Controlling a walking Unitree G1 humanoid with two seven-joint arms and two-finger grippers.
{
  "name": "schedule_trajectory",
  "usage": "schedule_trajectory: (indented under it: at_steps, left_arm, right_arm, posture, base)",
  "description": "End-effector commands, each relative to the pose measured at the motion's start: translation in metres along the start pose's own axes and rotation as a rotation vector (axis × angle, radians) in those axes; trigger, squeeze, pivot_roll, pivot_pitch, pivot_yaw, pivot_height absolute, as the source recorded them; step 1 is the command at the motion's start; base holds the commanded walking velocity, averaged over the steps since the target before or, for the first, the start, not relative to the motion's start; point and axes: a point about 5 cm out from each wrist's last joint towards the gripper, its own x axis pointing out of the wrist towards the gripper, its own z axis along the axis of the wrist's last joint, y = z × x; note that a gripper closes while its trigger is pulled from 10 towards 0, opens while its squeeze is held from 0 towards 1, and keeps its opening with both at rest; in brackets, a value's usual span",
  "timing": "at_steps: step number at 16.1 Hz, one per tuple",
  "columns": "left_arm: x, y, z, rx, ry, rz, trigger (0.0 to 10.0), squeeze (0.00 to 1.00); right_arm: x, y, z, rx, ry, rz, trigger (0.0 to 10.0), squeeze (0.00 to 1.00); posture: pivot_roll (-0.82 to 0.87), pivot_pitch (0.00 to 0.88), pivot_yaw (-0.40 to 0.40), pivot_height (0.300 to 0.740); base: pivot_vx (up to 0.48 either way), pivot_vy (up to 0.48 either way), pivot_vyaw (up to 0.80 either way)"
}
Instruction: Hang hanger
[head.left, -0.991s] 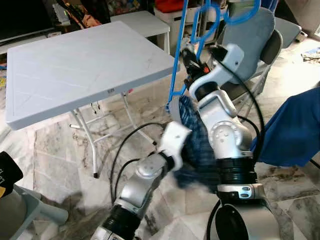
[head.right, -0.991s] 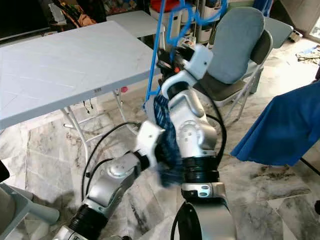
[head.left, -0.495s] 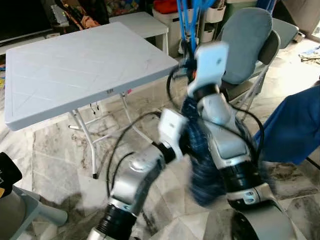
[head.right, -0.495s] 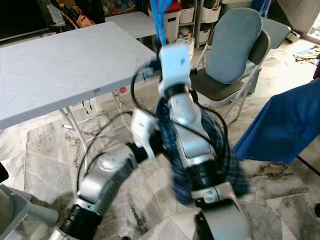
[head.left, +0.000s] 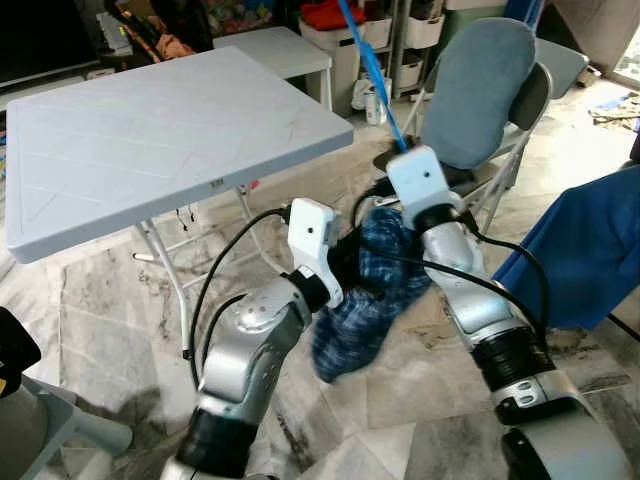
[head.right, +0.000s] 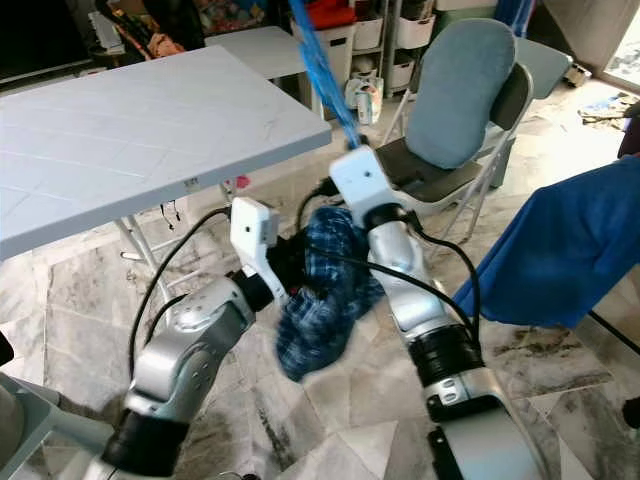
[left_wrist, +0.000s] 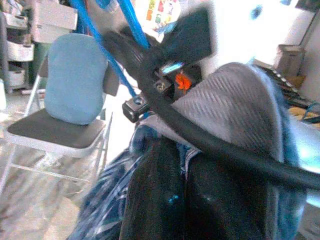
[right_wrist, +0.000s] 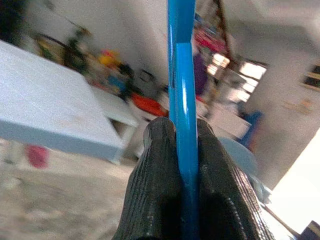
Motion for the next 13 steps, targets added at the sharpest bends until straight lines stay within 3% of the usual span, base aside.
schedule_trajectory:
  at_steps: [1, 3, 4, 6, 8, 9, 10, 11, 12, 13]
  left_arm:
    - [-0.007, 0.002, 0.005, -0.004, -0.009, 0.0, 0.0, 0.0]
    - [-0.026, 0.015, 0.01, -0.019, -0.022, 0.093, 0.0, 0.0]
    - [-0.034, 0.025, 0.012, -0.023, -0.039, 0.168, 0.0, 0.0]
    - [-0.057, 0.061, 0.021, 0.052, -0.1, 0.474, 0.0, 0.0]
    - [-0.073, 0.078, 0.019, 0.097, -0.083, 0.622, 0.0, 0.0]
    - [-0.081, 0.084, 0.012, 0.156, -0.017, 0.672, 0.0, 0.0]
    - [-0.088, 0.089, 0.003, 0.23, 0.056, 0.741, 0.0, 0.0]
    - [-0.09, 0.09, -0.003, 0.238, 0.086, 0.759, 0.0, 0.0]
    - [-0.09, 0.091, -0.007, 0.264, 0.109, 0.783, 0.0, 0.0]
    - [-0.088, 0.09, -0.007, 0.258, 0.096, 0.779, 0.0, 0.0]
  right_arm:
    - [0.005, -0.017, -0.004, -0.027, 0.033, -0.094, 10.0, 0.0]
    - [0.007, -0.028, -0.012, -0.123, 0.047, -0.178, 10.0, 0.0]
    - [0.007, -0.029, -0.019, -0.098, 0.096, -0.202, 10.0, 0.0]
    - [0.005, -0.029, -0.032, -0.065, 0.18, -0.214, 10.0, 0.0]
    - [0.004, -0.027, -0.039, -0.029, 0.226, -0.209, 10.0, 0.0]
    - [0.002, -0.027, -0.045, 0.098, 0.283, -0.244, 10.0, 0.0]
    - [-0.002, -0.023, -0.06, 0.335, 0.426, -0.283, 10.0, 0.0]
    - [-0.008, -0.016, -0.072, 0.549, 0.551, -0.306, 10.0, 0.0]
    - [-0.011, -0.011, -0.077, 0.649, 0.586, -0.291, 10.0, 0.0]
    - [-0.009, -0.01, -0.073, 0.646, 0.544, -0.266, 10.0, 0.0]
  posture:
    - [-0.09, 0.013, 0.021, 0.74]
    - [-0.09, 0.014, 0.019, 0.74]
    - [-0.08, 0.015, 0.017, 0.74]
    - [-0.08, 0.015, 0.013, 0.74]
    - [-0.08, 0.014, 0.009, 0.74]
    - [-0.08, 0.014, 0.008, 0.74]
    - [-0.08, 0.014, 0.007, 0.74]
    - [-0.09, 0.015, 0.006, 0.74]
    - [-0.08, 0.016, 0.003, 0.74]
    - [-0.08, 0.017, 0.003, 0.74]
  base:
    - [0.0, 0.0, 0.0]
    - [0.0, 0.0, 0.0]
    - [0.0, 0.0, 0.0]
    - [0.0, 0.0, 0.0]
    - [0.0, 0.0, 0.0]
    - [0.0, 0.0, 0.0]
    - [0.0, 0.0, 0.0]
    - [0.0, 0.0, 0.0]
    - [0.0, 0.0, 0.0]
    - [0.0, 0.0, 0.0]
